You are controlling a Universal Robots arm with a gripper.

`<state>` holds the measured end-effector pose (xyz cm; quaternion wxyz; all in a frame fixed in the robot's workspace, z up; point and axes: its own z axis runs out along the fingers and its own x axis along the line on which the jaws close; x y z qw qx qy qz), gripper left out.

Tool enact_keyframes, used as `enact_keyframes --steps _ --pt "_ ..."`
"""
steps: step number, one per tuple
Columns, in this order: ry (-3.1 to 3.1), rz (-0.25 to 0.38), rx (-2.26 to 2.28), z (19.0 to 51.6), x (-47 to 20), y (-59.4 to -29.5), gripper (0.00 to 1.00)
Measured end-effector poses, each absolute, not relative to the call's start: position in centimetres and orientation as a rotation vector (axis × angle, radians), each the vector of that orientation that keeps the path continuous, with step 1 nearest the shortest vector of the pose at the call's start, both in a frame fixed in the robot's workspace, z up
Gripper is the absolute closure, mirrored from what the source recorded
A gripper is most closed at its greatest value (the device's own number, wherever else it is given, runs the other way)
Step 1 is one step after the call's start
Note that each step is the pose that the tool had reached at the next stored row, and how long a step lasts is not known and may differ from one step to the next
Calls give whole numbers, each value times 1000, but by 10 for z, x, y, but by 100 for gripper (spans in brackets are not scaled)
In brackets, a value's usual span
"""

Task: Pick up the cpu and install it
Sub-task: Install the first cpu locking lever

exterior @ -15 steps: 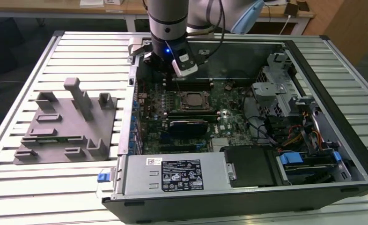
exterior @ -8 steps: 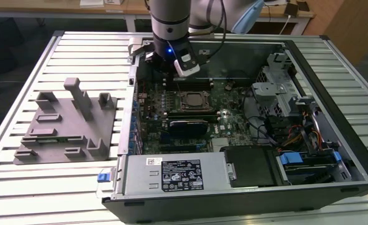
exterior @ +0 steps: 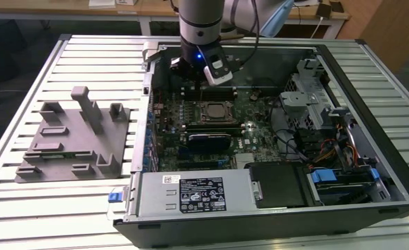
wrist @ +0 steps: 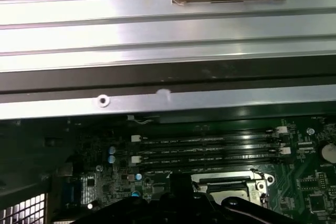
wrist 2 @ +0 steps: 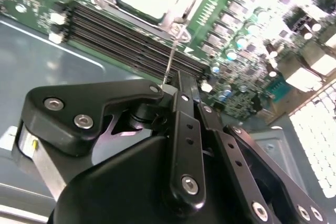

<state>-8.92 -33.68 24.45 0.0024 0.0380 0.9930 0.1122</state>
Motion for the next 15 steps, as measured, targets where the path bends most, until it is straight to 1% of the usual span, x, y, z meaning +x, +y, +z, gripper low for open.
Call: enact_keyframes --steps 15 --pt "3094 351 140 243 -84 -337 89"
